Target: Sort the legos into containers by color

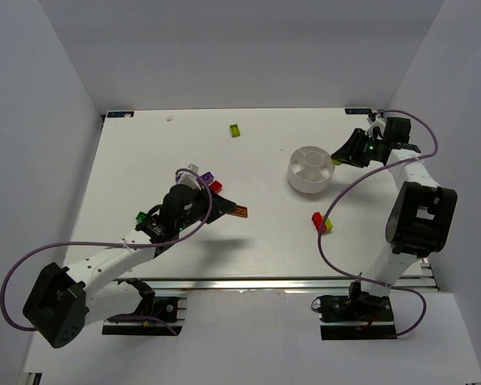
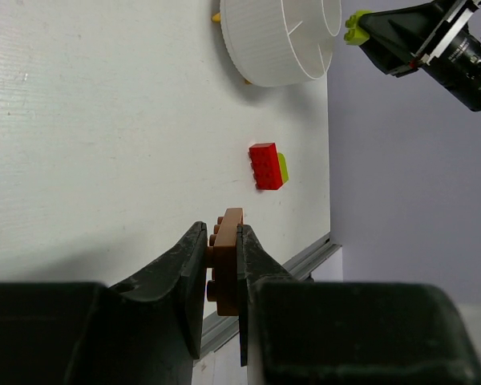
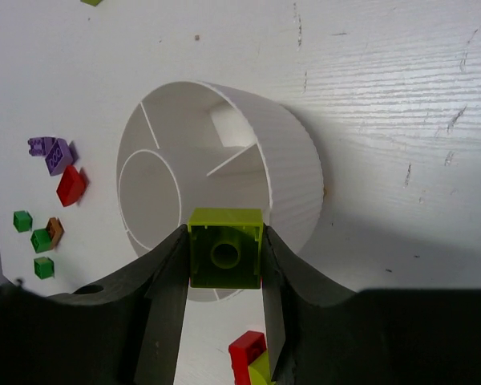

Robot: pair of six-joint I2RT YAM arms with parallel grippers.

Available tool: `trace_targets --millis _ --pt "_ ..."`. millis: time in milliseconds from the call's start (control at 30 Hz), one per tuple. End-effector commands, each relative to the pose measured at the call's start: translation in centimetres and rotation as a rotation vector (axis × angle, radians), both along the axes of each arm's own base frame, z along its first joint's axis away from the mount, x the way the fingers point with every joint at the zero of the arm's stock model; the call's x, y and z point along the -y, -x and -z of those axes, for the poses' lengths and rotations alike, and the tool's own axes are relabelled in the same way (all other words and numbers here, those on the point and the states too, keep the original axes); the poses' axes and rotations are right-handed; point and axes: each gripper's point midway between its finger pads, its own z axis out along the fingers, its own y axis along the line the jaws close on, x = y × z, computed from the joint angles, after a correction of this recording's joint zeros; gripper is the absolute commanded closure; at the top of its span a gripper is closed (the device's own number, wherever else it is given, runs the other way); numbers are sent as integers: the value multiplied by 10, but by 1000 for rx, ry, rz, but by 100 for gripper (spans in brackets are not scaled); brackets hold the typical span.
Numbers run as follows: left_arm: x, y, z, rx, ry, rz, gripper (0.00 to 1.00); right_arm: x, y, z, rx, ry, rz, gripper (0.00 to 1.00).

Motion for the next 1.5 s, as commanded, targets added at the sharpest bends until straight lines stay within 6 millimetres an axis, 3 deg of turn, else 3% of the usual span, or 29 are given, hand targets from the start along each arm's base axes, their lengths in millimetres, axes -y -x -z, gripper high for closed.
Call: trace_targets --millis 0,300,500,700,733,1067,1100,1300,1433,1467 --pt "-3 0 -13 35 24 -14 100 -1 -18 -26 68 -26 2 93" --pt "-2 -3 -11 30 18 -17 100 -9 -12 -18 52 -36 -36 88" --pt "2 -5 -9 25 13 -3 100 -19 -6 -17 57 -31 -68 78" --pt "1 -5 -10 28 12 -5 100 -20 -5 -14 53 -12 -69 64" --pt "1 -5 -10 28 11 -7 100 -20 -5 -14 52 -10 -68 58" --pt "0 -4 -13 34 16 -9 100 -20 2 -11 41 -6 -70 48" --pt "1 -5 -14 36 16 -8 100 -20 2 -11 41 -6 -70 43" --pt "4 -7 -18 49 19 7 100 -21 3 -15 49 -7 -74 43" --pt "15 -16 -30 75 24 31 100 -27 4 -43 157 18 -174 49" --pt "19 -20 -24 70 1 42 100 -29 6 -52 193 22 -209 51"
